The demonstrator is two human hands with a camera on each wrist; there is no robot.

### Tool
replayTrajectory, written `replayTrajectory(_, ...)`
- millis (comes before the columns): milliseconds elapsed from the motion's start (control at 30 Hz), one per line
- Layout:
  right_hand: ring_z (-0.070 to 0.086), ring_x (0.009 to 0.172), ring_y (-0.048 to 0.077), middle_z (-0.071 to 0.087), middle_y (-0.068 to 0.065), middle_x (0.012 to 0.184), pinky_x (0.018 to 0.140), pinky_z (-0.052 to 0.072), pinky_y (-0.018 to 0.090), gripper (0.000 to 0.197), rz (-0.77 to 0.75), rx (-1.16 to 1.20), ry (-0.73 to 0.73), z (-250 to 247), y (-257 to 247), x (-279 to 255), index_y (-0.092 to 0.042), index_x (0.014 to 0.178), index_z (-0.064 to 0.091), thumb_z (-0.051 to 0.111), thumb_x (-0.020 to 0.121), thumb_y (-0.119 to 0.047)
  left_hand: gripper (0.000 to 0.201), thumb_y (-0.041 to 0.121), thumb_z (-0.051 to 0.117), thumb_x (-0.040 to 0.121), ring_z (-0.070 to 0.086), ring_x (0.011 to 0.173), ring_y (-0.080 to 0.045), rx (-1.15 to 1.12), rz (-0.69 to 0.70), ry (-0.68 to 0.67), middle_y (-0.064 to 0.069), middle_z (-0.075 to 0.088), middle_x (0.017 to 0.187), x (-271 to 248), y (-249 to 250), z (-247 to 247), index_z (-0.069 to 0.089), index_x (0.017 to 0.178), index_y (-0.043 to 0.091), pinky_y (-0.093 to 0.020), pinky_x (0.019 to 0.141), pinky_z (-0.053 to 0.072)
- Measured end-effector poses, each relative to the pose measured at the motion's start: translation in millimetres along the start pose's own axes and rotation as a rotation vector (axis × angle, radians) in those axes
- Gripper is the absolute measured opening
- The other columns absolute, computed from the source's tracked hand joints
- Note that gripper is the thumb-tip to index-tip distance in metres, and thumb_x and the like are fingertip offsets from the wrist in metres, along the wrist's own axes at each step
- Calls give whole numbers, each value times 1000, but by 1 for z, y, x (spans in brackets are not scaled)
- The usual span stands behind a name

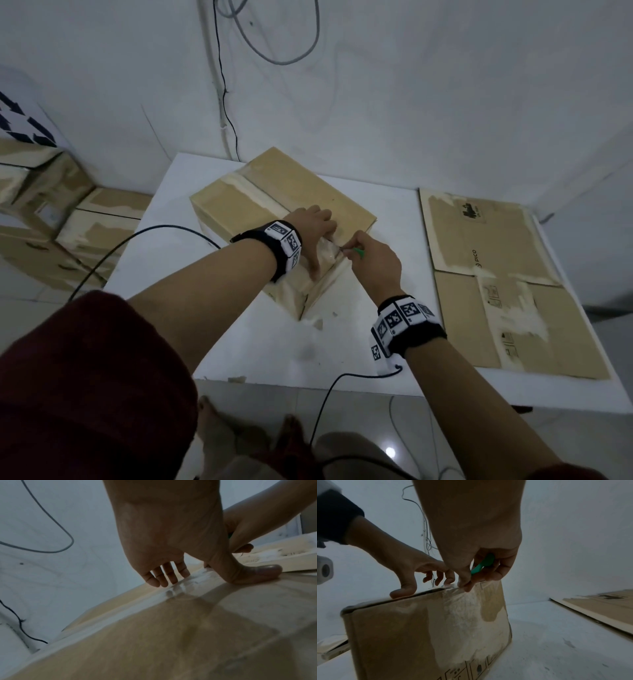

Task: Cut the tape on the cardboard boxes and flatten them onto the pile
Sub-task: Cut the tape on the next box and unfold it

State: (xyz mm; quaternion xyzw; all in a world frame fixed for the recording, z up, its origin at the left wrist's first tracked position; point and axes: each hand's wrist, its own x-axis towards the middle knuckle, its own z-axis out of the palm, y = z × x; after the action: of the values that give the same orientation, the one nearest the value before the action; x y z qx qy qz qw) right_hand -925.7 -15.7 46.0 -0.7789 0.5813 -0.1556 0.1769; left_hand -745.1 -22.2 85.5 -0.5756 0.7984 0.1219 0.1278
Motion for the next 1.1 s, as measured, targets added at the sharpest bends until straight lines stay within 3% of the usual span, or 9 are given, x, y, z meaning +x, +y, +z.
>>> replayTrajectory(167, 57, 69, 19, 66, -6, 81, 56, 45, 33, 6, 29, 80, -11, -1, -1, 2, -26, 85, 59, 62, 90, -25, 87, 56, 89, 43, 46, 101, -21, -114, 10, 13, 0, 50, 109, 0, -3, 2, 51, 110, 15, -35, 85, 44)
replayTrajectory(367, 61, 75, 14, 68, -11, 72, 65, 49, 34, 13, 58, 286, -107, -5, 1, 5, -26, 81, 61, 60, 88, -16, 90, 66, 82, 46, 29, 94, -15, -25, 29, 22, 3, 46, 112, 0, -3, 4, 51, 117, 19, -29, 80, 33)
replayTrajectory(467, 60, 69, 13, 68, -13, 69, 58, 44, 30, 16, 48, 241, -130, -7, 2, 4, -28, 82, 60, 56, 89, -14, 89, 64, 83, 46, 28, 93, -14, -23, 45, 30, 4, 46, 112, -2, -2, 5, 50, 116, 21, -28, 76, 29)
replayTrajectory(633, 54, 58, 15, 67, -11, 78, 51, 42, 32, 14, -8, 231, -11, 2, 3, -15, -29, 88, 57, 55, 94, -17, 87, 53, 88, 48, 38, 103, -18, -123, 46, -9, 2, 48, 113, -5, 2, 3, 50, 118, 19, -31, 82, 38)
replayTrajectory(733, 51, 54, 16, 67, -9, 81, 49, 38, 31, 12, -15, 219, 21, 3, 4, -21, -29, 90, 56, 53, 95, -19, 86, 50, 87, 52, 35, 108, -20, -128, 32, 1, 1, 44, 118, -8, 5, 7, 48, 124, 22, -30, 83, 33)
replayTrajectory(867, 51, 55, 11, 66, -9, 79, 49, 35, 28, 12, -41, 106, 53, 1, 3, -23, -27, 93, 57, 52, 95, -17, 85, 46, 88, 51, 34, 110, -21, -161, 7, 47, 2, 42, 121, -12, 8, 11, 49, 123, 23, -28, 81, 31)
replayTrajectory(967, 53, 56, 13, 67, -9, 80, 51, 39, 30, 8, -12, 162, 75, 4, 4, -27, -26, 93, 56, 52, 96, -19, 83, 38, 90, 51, 36, 109, -21, -230, 11, 51, 1, 44, 122, -14, 10, 12, 50, 121, 20, -27, 77, 32)
replayTrajectory(1100, 49, 51, 11, 61, -10, 73, 47, 40, 31, 6, -119, 39, 247, 7, 4, -40, -25, 95, 55, 51, 99, -25, 77, 24, 92, 52, 40, 110, -22, -357, -2, 49, -2, 47, 118, -19, 11, 12, 51, 117, 15, -33, 86, 41)
